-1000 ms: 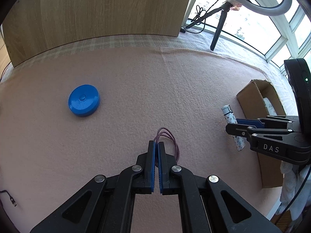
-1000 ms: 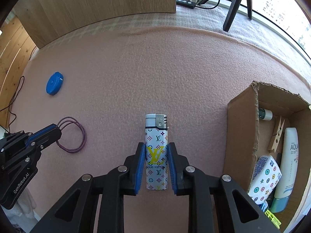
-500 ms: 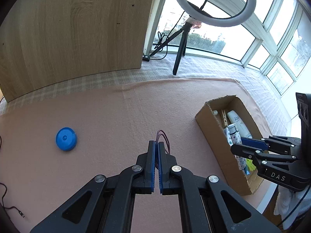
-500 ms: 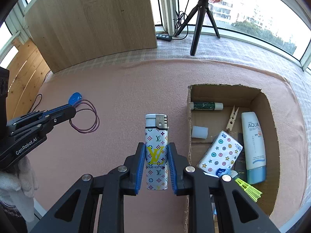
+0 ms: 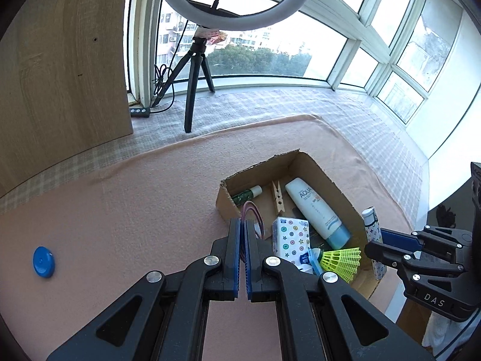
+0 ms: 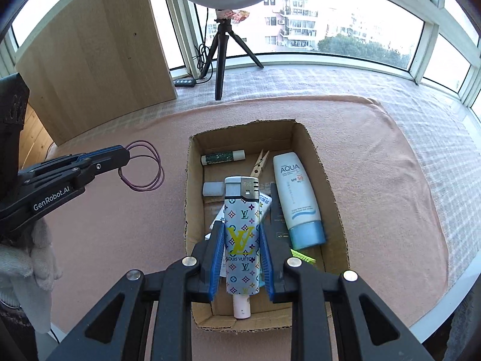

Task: Organize objects
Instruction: 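Carry rubber band with left and lighter with right into the box, release both, then withdraw both open tools from the box toward the blue tape measure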

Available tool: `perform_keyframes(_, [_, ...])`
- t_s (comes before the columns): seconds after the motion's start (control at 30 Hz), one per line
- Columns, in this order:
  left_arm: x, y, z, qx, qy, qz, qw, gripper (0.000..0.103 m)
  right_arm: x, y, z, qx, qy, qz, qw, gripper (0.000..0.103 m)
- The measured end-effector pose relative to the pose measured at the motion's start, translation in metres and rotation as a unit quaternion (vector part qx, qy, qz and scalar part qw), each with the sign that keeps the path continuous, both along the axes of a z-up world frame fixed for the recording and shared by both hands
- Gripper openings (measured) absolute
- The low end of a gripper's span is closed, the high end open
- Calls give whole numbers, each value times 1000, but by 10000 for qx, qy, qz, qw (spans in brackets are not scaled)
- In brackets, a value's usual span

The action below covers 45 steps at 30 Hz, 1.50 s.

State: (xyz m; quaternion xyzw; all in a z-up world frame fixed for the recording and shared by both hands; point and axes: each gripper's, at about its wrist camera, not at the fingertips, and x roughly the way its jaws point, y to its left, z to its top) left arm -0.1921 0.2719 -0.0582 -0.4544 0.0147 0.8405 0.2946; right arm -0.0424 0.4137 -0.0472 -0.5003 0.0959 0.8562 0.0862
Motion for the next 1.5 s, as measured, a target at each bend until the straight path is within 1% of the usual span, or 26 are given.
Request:
perform_keyframes(0.13, [-4,25,-7,-21,-49,-127,9999,2,15,20,-2,-46,-33,-200,9998,21])
perform_keyframes(0.4, [-9,61,-20,-136,-88,-283,9995,2,29,41,-14,-144,-146,-387,9990,21])
perform_keyframes(0.6, [-12,77,-26,-253,-101,-333,9991,2,33,48,-17,-183,-149,-421,9988,21])
perform_keyframes(0.73, [-12,85,-29,-277,-121,-431,9986,3,34,50,-14,-197,-16,-416,9989,22])
perform_keyframes(0.77, [-12,88,-30,-315,-137,-458,9984,16,33,49,-13,-186,13,-388,9991,27])
perform_keyframes(0.8, [-13,90,-31,-387,-153,-445,9981,30,32,49,-12,-153,-5,-370,9992,44])
perform_keyframes(0.83, [-13,92,-31,-462,-147,-384,9981,66,31,47,-11,-87,-5,-369,9993,54])
perform_keyframes(0.87, [-13,93,-31,-467,-91,-338,9983,83,32,45,-9,-14,49,-362,9993,65])
perform_keyframes(0.9, [-12,92,-29,-394,2,-343,9986,83,33,44,-6,37,117,-347,9993,66])
perform_keyframes(0.93, [-12,93,-28,-398,24,-342,9986,83,32,43,-5,50,128,-323,9994,66])
perform_keyframes(1.2, [-13,92,-29,-448,-5,-355,9984,83,32,44,-5,-61,133,-343,9993,66])
perform_keyframes(1.37, [-13,81,-29,-534,39,-257,9982,83,33,42,-5,-78,142,-351,9993,66])
perform_keyframes(1.5, [-16,59,-29,-564,22,13,9984,83,31,35,-4,-131,168,-302,9993,66])
